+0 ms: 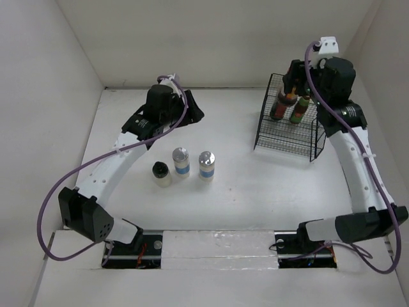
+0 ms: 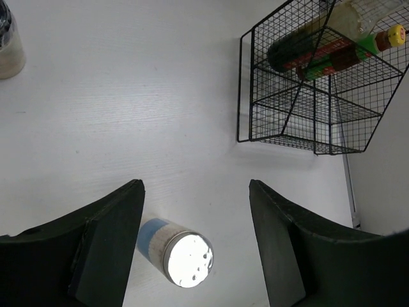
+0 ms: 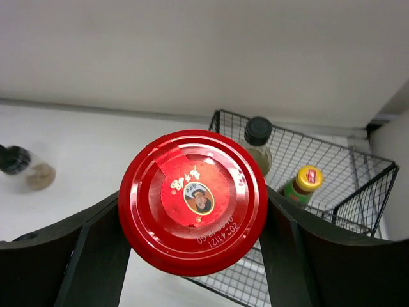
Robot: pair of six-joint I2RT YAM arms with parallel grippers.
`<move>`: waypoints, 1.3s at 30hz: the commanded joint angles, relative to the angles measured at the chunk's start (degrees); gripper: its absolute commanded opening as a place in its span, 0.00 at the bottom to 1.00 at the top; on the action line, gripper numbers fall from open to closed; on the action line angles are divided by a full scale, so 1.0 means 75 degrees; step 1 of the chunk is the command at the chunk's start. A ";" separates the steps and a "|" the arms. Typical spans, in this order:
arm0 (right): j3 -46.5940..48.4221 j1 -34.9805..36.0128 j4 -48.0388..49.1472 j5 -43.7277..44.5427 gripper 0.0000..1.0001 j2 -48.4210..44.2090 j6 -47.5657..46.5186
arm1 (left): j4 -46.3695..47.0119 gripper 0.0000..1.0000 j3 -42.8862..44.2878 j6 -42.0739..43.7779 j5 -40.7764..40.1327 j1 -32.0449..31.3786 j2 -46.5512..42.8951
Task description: Organize the condiment bottles
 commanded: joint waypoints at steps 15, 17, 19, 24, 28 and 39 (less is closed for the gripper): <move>0.0551 -0.0633 0.1135 -0.0624 0.36 0.1599 0.0196 | 0.0088 0.64 0.0875 0.0442 -0.0099 0.0006 0.0213; 0.0212 -0.0633 0.1322 -0.0507 0.36 0.1599 0.0196 | 0.0088 0.64 0.0875 0.0442 -0.0170 0.0006 0.0213; -0.0045 -0.0633 0.1720 -0.0436 0.36 0.1599 0.0126 | 0.0088 0.64 0.0875 0.0442 -0.0170 0.0006 0.0213; -0.0655 -0.0562 0.2365 -0.0168 0.36 0.1774 0.0125 | 0.0088 0.64 0.0875 0.0442 -0.0170 0.0006 0.0213; -0.0879 -0.0562 0.2916 -0.0097 0.34 0.1857 0.0125 | 0.0088 0.64 0.0956 0.0442 -0.0099 0.0006 0.0213; -0.1992 -0.0270 0.3257 0.0138 0.36 0.2161 0.0278 | 0.0076 0.64 0.0957 0.0372 -0.0111 0.0088 0.0213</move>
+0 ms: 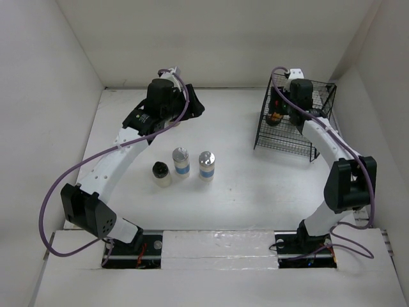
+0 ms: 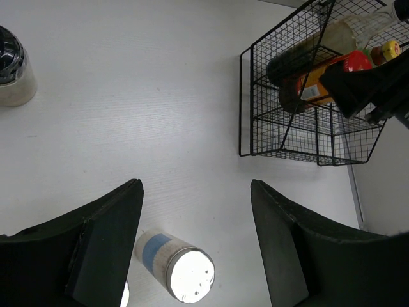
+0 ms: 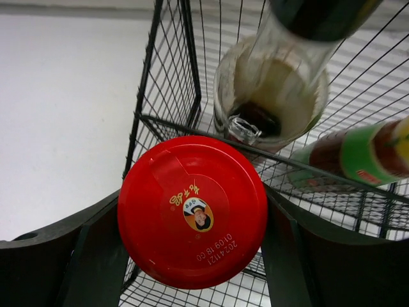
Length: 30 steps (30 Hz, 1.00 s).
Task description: Organize the condiment bottles
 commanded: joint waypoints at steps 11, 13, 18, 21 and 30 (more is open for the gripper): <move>-0.0201 0.0124 0.1105 -0.0061 0.67 0.0243 0.0460 | 0.0134 0.64 0.0418 0.0037 0.0029 0.0058 -0.0122; -0.0201 0.0124 0.0918 -0.0131 0.72 0.0243 0.0530 | 0.0134 0.64 0.0418 0.0037 0.0029 0.0058 -0.0122; -0.0131 0.0124 0.0917 -0.0132 0.82 0.0009 0.0600 | 0.0134 0.67 0.0418 -0.0045 -0.0052 0.0129 -0.0122; 0.0009 0.0124 0.0777 -0.0202 0.83 -0.0062 0.0601 | 0.0134 0.67 0.0418 -0.0045 -0.0123 0.0129 -0.0122; 0.0350 0.0427 0.0285 0.0336 0.84 -0.0834 0.0461 | -0.0064 0.67 0.0675 -0.0348 -0.0930 0.0129 -0.0192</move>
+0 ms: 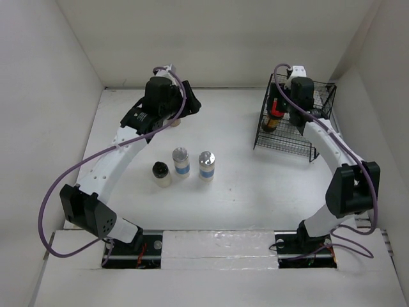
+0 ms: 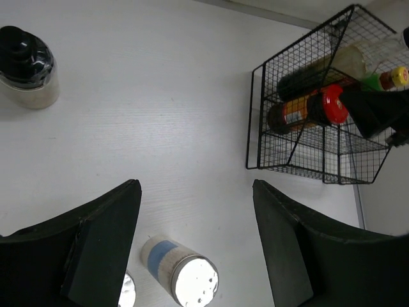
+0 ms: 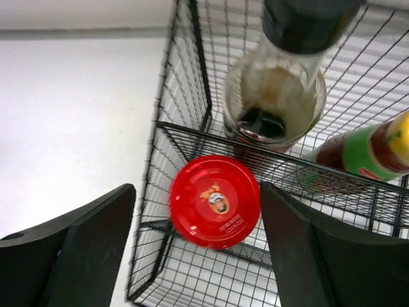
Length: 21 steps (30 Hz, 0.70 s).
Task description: Organize the condiment bottles
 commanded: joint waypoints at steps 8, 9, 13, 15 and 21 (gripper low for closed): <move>0.1057 0.2046 -0.0145 -0.0654 0.08 -0.0847 -0.0194 | 0.0431 0.59 0.1175 -0.0708 -0.2312 0.0033 -0.0882; 0.1057 0.2339 -0.0250 -0.1062 0.08 -0.0752 -0.0194 | 0.0514 0.57 0.1082 -0.0708 -0.2569 0.0033 -0.1174; 0.1222 0.3792 -0.1161 -0.1254 0.39 -0.0680 -0.0825 | 0.0563 0.47 0.0777 -0.0778 -0.2571 0.0103 -0.1808; 0.0908 0.4029 -0.1457 -0.1253 0.77 -0.1029 -0.0908 | 0.0026 0.47 0.0706 -0.0778 -0.2502 0.0103 -0.1891; 0.0156 0.4814 -0.2781 -0.1581 0.99 -0.1454 -0.0908 | -0.0235 0.70 -0.0605 -0.0930 -0.2150 0.0103 -0.2079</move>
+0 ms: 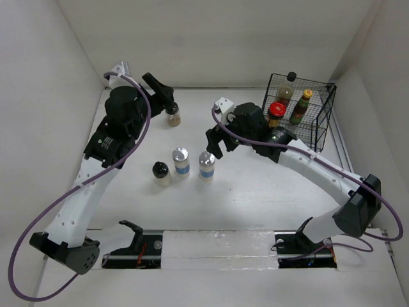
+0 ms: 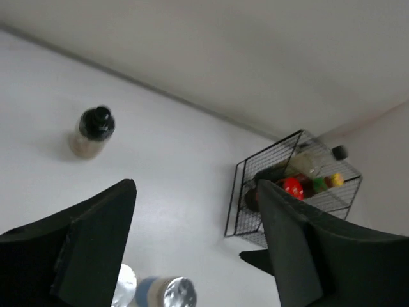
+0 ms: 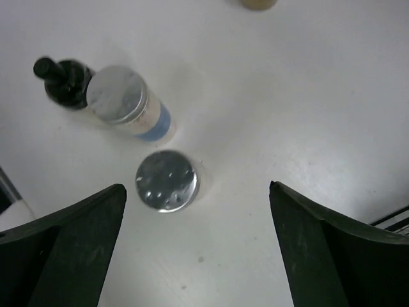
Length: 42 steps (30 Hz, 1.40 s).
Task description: Organize the condiment bottles
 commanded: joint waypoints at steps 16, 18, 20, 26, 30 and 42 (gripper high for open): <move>0.0002 0.0828 0.0074 0.0370 0.89 0.1657 0.0168 | -0.0258 0.92 -0.0864 -0.0138 0.0686 0.0018 0.0341; -0.0080 0.0828 0.0414 0.0523 0.75 0.1657 0.0390 | -0.0188 0.92 -0.0864 -0.0138 0.0686 0.0018 0.0341; -0.0081 0.0828 0.0497 0.0686 0.58 0.1657 0.0531 | -0.0118 0.92 -0.0957 -0.0138 0.0756 0.0018 0.0341; 0.0001 0.0828 0.0428 0.1296 0.37 0.0968 0.0754 | 0.0397 0.92 -0.1251 -0.0220 0.1119 0.0018 0.0410; 0.0095 0.0419 -0.0345 0.1822 0.37 -0.0133 0.0754 | 0.0608 0.92 -0.1099 -0.0056 0.1586 0.0018 0.0784; 0.0820 -0.3631 -0.1587 0.1824 0.39 -0.1836 0.0356 | 0.0199 0.95 0.0120 0.0495 0.1494 -0.1435 0.2309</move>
